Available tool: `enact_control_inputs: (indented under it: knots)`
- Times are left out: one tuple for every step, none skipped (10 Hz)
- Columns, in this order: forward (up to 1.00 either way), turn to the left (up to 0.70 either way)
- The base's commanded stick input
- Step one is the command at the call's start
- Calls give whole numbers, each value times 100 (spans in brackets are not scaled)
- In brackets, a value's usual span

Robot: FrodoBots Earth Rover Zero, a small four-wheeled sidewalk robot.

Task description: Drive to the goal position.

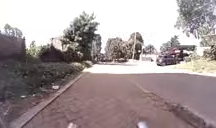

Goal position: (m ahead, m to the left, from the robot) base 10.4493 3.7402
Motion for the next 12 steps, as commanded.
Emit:
enact_control_inputs:
  knots:
    - [100,0]
    - [100,0]
    - [100,0]
    - [100,0]
    - [100,0]
    - [100,0]
    - [100,0]
    - [100,0]
    - [100,0]
    - [100,0]
    - [100,0]
    - [100,0]
